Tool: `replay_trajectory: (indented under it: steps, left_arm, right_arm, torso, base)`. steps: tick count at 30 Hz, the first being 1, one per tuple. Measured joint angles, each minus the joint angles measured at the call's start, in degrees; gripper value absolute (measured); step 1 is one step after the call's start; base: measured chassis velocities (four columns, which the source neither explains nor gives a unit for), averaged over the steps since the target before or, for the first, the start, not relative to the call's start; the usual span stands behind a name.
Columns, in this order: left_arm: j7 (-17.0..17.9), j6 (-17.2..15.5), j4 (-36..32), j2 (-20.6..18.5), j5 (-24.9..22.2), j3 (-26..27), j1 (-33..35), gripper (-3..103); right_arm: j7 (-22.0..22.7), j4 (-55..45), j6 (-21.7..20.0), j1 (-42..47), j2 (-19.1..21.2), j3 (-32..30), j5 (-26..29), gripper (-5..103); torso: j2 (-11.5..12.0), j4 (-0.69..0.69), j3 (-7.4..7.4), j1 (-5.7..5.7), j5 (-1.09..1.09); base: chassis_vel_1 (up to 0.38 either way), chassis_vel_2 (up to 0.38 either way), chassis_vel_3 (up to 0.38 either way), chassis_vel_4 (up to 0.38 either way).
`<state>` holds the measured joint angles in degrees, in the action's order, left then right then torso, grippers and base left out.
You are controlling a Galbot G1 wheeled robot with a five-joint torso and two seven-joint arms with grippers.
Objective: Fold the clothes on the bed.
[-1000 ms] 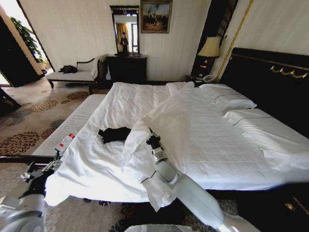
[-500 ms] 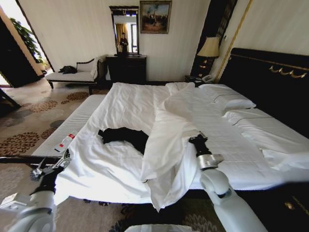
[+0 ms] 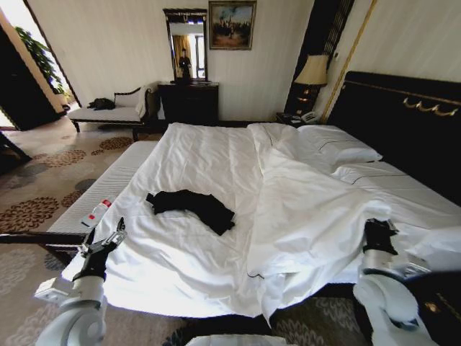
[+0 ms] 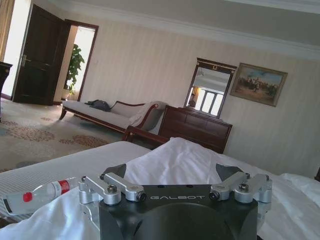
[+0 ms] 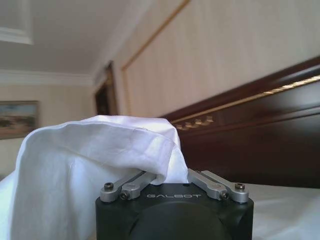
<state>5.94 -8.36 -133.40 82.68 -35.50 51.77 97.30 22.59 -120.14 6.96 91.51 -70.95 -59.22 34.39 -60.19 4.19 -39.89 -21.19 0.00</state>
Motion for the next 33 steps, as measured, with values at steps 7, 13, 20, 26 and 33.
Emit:
replay_trajectory:
  steps: [7,13,20,26,33]
  left_arm:
    - [0.1,0.32,1.52,-0.49,-0.09,-0.58,-1.2,100]
    - [0.23,0.55,2.84,-1.13,-0.8,-0.63,-1.98,100]
    - [0.3,0.64,4.28,-2.43,-1.7,-1.13,-2.94,100]
    - [0.33,0.74,5.4,-4.15,-3.07,-0.89,-3.44,100]
    - [0.37,1.25,6.18,-5.16,-3.92,-0.27,-3.41,100]
  right_arm:
    - [3.15,5.27,1.08,2.33,-2.51,-5.63,1.26,2]
    - [4.07,12.19,3.76,4.44,-3.82,-9.86,1.58,2]
    - [3.68,18.85,9.34,4.49,-4.23,-12.38,1.27,2]
    - [4.33,25.73,13.05,4.73,-4.91,-13.69,1.12,2]
    - [5.4,30.45,15.37,4.43,-7.07,-10.68,-1.27,-1]
  torso:
    - [0.0,0.0,0.0,0.0,0.01]
    - [0.0,-0.02,0.0,0.0,0.03]
    - [0.01,-0.08,-0.01,-0.02,0.03]
    - [0.02,-0.13,0.0,-0.03,0.03]
    - [0.01,-0.01,0.0,-0.02,-0.01]
  base:
    - [0.0,0.0,0.0,0.0]
    - [0.0,0.0,0.0,0.0]
    - [0.0,0.0,0.0,0.0]
    - [0.0,0.0,0.0,0.0]
    - [0.0,0.0,0.0,0.0]
